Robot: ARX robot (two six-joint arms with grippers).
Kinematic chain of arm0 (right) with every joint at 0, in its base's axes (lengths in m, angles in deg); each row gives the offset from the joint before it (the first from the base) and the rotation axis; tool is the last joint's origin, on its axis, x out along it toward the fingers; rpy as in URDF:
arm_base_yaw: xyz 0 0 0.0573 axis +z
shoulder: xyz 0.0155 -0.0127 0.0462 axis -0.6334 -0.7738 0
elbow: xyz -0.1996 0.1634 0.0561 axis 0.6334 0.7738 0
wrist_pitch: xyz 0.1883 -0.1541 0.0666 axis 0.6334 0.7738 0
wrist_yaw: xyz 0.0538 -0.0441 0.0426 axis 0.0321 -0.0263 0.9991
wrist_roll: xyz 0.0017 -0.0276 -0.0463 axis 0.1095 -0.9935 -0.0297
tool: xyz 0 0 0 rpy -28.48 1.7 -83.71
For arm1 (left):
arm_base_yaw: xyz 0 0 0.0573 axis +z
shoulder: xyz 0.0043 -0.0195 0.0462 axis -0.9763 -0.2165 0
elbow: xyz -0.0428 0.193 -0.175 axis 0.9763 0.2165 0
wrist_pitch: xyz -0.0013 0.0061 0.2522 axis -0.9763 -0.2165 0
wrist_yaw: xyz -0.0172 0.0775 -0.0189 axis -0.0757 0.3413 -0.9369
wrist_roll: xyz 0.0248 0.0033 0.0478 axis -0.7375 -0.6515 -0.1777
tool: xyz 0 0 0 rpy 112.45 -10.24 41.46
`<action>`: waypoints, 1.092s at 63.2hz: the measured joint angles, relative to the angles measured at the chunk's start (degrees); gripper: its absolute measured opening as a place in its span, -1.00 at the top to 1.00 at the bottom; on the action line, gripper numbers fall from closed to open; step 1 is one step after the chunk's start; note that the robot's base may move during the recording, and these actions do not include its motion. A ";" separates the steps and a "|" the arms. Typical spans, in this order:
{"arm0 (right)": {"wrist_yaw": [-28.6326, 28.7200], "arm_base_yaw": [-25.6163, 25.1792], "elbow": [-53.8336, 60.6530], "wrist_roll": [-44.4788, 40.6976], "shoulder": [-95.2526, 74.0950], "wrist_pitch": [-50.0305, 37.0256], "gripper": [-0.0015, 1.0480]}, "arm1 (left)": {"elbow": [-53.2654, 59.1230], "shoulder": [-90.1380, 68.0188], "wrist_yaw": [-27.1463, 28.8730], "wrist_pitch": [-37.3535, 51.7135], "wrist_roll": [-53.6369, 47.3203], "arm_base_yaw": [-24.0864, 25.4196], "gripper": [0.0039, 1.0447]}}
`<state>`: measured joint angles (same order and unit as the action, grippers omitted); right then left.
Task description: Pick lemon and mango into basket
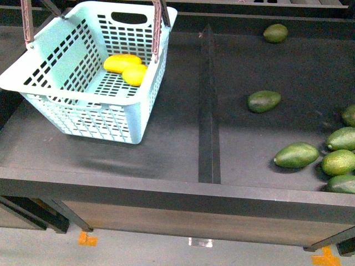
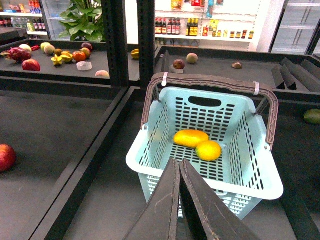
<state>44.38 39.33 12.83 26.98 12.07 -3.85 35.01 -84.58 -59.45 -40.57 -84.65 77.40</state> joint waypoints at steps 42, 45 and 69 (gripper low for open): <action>0.00 0.00 0.00 0.00 0.00 0.00 -0.83 | 0.28 26.01 0.00 -24.26 -0.07 0.00 0.94; 0.00 0.00 0.00 0.00 0.00 0.00 -0.83 | 0.28 27.21 0.00 -25.44 -0.07 0.00 0.94; 0.02 0.00 0.00 0.00 0.00 0.00 -0.83 | 0.28 39.67 0.00 -39.80 -0.09 0.00 0.94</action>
<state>44.40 39.33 12.83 26.98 12.07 -3.85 35.30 -44.91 -59.45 -80.37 -84.74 77.40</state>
